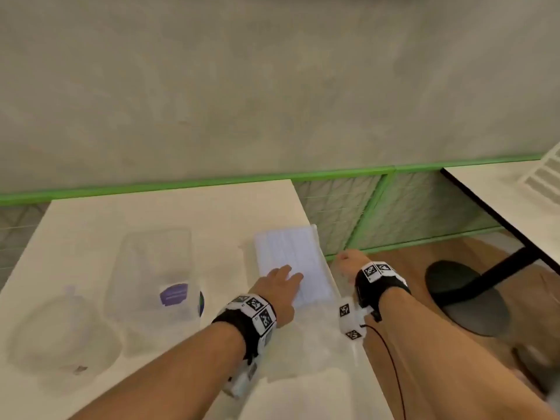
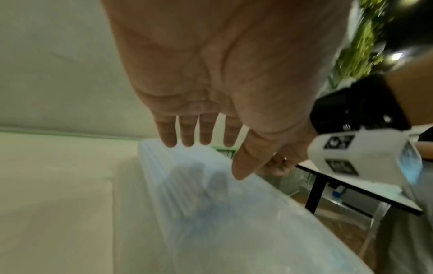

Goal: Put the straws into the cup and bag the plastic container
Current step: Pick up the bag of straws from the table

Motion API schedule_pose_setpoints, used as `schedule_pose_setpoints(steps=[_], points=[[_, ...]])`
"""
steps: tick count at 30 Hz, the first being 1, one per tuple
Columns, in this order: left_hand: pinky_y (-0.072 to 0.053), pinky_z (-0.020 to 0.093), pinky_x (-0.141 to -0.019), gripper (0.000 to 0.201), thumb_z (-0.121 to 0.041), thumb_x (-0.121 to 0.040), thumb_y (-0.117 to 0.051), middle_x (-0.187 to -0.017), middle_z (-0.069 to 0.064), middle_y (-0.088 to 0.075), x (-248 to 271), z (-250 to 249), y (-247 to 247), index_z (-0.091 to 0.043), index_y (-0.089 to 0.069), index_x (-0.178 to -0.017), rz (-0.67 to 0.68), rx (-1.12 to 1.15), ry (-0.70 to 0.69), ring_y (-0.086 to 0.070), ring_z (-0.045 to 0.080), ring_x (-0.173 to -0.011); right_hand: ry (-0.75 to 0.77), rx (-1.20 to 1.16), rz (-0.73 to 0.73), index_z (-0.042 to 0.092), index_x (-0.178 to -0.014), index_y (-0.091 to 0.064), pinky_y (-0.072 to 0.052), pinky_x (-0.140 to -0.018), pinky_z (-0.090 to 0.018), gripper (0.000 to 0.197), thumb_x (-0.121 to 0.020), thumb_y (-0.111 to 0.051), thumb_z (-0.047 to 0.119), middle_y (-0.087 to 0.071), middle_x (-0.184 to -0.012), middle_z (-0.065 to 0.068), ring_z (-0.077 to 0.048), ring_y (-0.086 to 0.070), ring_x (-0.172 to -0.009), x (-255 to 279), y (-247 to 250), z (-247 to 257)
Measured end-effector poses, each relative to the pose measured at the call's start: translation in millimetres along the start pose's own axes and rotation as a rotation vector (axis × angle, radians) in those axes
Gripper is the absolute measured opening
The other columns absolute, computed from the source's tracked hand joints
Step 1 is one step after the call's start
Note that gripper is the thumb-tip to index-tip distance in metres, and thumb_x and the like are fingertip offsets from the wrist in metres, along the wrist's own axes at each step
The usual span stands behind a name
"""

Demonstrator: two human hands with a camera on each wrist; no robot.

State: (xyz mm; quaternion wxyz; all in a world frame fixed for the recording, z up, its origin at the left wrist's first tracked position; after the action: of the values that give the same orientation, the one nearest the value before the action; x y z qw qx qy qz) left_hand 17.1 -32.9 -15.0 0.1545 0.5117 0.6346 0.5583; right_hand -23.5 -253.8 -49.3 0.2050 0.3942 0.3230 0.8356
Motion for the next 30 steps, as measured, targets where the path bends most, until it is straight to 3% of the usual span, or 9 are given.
schedule_pose_setpoints(steps=[2, 5, 9, 16, 19, 22, 25, 28, 30], points=[[-0.015, 0.04, -0.12, 0.073, -0.014, -0.092, -0.049, -0.162, 0.008, 0.002, -9, -2, -8, -0.022, -0.01, -0.154, 0.035, -0.023, -0.008, -0.003, 0.029, -0.149, 0.012, -0.07, 0.057, 0.005, -0.115, -0.064, -0.054, -0.079, -0.036, 0.027, -0.092, -0.056, 0.016, -0.067, -0.111, -0.011, -0.025, -0.065, -0.089, -3, -1, 3], [-0.01, 0.04, -0.122, 0.076, -0.012, -0.09, -0.048, -0.163, 0.005, 0.006, -20, 4, -28, -0.026, -0.009, -0.154, 0.081, -0.033, 0.005, 0.004, 0.029, -0.149, 0.019, -0.144, 0.107, 0.008, -0.111, -0.065, -0.049, -0.062, -0.025, 0.021, -0.097, -0.053, 0.018, -0.068, -0.105, -0.005, -0.013, -0.062, -0.071, -8, -6, 0], [-0.009, 0.039, -0.122, 0.074, -0.012, -0.092, -0.044, -0.163, 0.001, 0.01, -22, 13, -41, -0.03, -0.007, -0.154, 0.08, -0.041, 0.015, 0.007, 0.025, -0.15, 0.022, -0.167, 0.093, 0.008, -0.108, -0.066, -0.049, -0.062, -0.026, 0.022, -0.097, -0.057, 0.023, -0.061, -0.085, -0.002, -0.016, -0.056, -0.071, -15, -8, -3], [-0.009, 0.037, -0.123, 0.073, -0.011, -0.094, -0.038, -0.163, -0.005, 0.01, -10, 28, -49, -0.034, -0.003, -0.154, 0.052, -0.038, 0.03, 0.008, 0.018, -0.15, 0.067, -0.217, 0.166, 0.012, -0.082, -0.064, -0.051, -0.061, -0.027, 0.013, -0.09, -0.069, 0.022, -0.064, -0.078, -0.004, -0.015, -0.059, -0.067, -14, -19, 5], [-0.012, 0.04, -0.122, 0.066, -0.014, -0.096, -0.036, -0.163, -0.005, 0.003, -1, 36, -48, -0.034, -0.011, -0.153, -0.003, 0.035, 0.036, 0.002, 0.018, -0.151, 0.18, -0.171, 0.057, 0.013, -0.076, -0.056, -0.06, -0.071, -0.038, 0.017, -0.09, -0.066, 0.012, -0.062, -0.076, -0.01, -0.025, -0.064, -0.07, -3, -16, 26], [-0.017, 0.032, -0.12, 0.056, -0.016, -0.099, -0.036, -0.162, -0.005, -0.012, 15, 47, -48, -0.03, -0.023, -0.151, -0.132, 0.25, 0.047, -0.013, 0.015, -0.149, 0.325, -0.153, 0.012, 0.016, -0.076, -0.052, -0.061, -0.073, -0.046, 0.02, -0.089, -0.066, 0.01, -0.065, -0.082, -0.014, -0.032, -0.069, -0.079, 23, -17, 52], [-0.025, 0.026, -0.116, 0.052, -0.016, -0.1, -0.038, -0.159, -0.005, -0.025, 36, 60, -52, -0.025, -0.027, -0.15, -0.199, 0.457, 0.09, -0.031, 0.016, -0.143, 0.465, -0.182, 0.015, 0.019, -0.082, -0.054, -0.057, -0.07, -0.045, 0.018, -0.09, -0.061, 0.004, -0.065, -0.08, -0.009, -0.025, -0.063, -0.068, 58, -26, 74], [-0.026, 0.03, -0.116, 0.054, -0.016, -0.101, -0.039, -0.158, 0.001, -0.026, 58, 78, -68, -0.021, -0.021, -0.152, -0.17, 0.63, 0.181, -0.031, 0.019, -0.143, 0.522, -0.167, 0.012, 0.023, -0.098, -0.063, -0.054, -0.067, -0.037, 0.021, -0.096, -0.05, 0.006, -0.061, -0.081, 0.002, -0.016, -0.057, -0.068, 95, -37, 89], [-0.027, 0.036, -0.117, 0.056, -0.018, -0.101, -0.039, -0.158, 0.005, -0.026, 75, 92, -84, -0.021, -0.018, -0.153, -0.157, 0.711, 0.215, -0.031, 0.021, -0.143, 0.509, -0.163, -0.026, 0.025, -0.089, -0.066, -0.043, -0.059, -0.029, 0.034, -0.093, -0.042, 0.002, -0.056, -0.07, 0.011, -0.013, -0.049, -0.062, 120, -42, 95]])
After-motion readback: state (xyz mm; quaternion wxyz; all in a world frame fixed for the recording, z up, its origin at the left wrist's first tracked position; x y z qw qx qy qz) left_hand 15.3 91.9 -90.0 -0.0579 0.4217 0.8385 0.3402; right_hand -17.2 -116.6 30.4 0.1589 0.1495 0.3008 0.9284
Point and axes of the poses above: each hand's wrist, its own x-axis away from the middle knuckle, its own y-axis out of the back of the hand, z = x × y, the point moved 4 cm from there along -x, towards the middle knuckle
